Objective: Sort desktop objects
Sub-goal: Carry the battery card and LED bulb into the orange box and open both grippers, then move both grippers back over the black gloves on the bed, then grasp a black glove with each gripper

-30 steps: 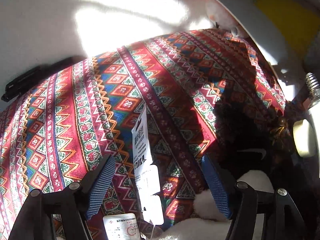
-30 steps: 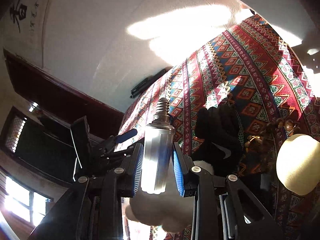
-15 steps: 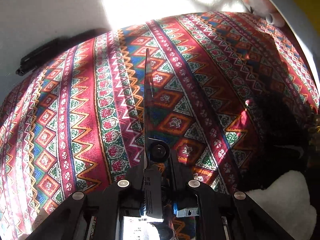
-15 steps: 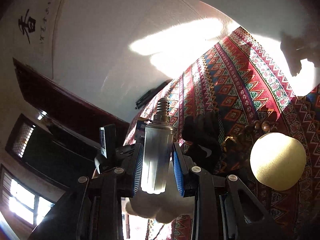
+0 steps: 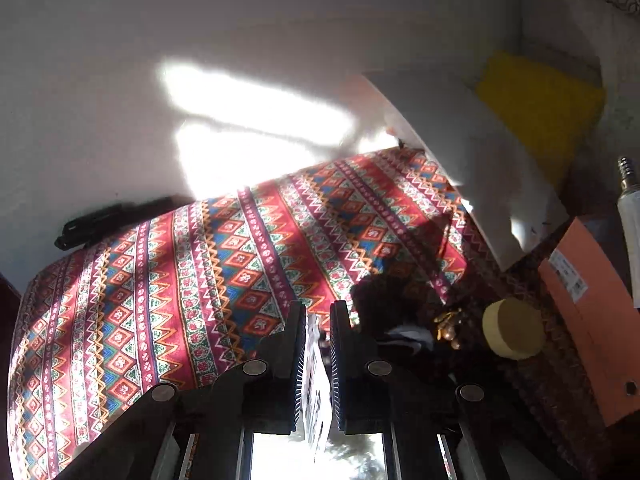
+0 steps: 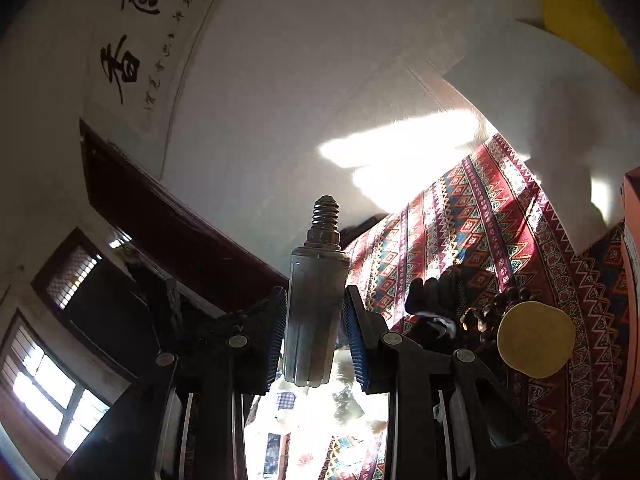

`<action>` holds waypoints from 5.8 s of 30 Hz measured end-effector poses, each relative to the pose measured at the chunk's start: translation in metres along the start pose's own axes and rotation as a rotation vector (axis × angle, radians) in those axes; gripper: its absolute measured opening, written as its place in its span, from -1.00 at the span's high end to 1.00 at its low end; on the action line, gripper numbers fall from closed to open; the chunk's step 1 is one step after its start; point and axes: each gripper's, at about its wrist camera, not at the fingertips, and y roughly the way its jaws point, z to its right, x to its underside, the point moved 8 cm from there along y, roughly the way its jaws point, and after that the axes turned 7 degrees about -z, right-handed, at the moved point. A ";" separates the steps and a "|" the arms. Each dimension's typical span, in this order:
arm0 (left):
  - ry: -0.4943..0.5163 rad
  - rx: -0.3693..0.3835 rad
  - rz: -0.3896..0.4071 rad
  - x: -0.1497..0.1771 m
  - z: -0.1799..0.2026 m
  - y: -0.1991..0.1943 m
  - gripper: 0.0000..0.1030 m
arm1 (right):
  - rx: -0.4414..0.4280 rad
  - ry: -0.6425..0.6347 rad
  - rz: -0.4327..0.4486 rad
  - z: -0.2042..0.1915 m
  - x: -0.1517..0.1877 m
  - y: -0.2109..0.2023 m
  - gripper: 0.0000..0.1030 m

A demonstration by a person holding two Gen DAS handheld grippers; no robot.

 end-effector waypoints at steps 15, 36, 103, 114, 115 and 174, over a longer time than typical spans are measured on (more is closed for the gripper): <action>0.544 -0.151 -0.258 0.072 0.116 0.090 -0.59 | 0.014 0.074 0.084 0.041 -0.001 -0.099 0.39; 0.179 0.043 -0.345 0.032 0.079 0.172 0.52 | 0.044 0.115 0.120 0.063 -0.022 -0.089 0.36; -0.053 0.349 0.052 0.047 0.253 -0.026 -0.84 | 0.404 -0.075 0.302 0.040 -0.010 -0.155 -0.97; -0.212 0.287 0.003 0.091 0.150 -0.011 -0.84 | 0.476 -0.021 0.074 0.061 0.025 -0.026 -0.97; -0.228 0.284 -0.001 0.092 0.141 -0.009 -0.84 | 0.468 -0.004 0.050 0.066 0.030 -0.018 -0.98; -0.335 0.458 -0.056 -0.036 0.036 0.006 0.51 | 0.469 -0.288 -0.325 0.045 0.103 0.014 0.90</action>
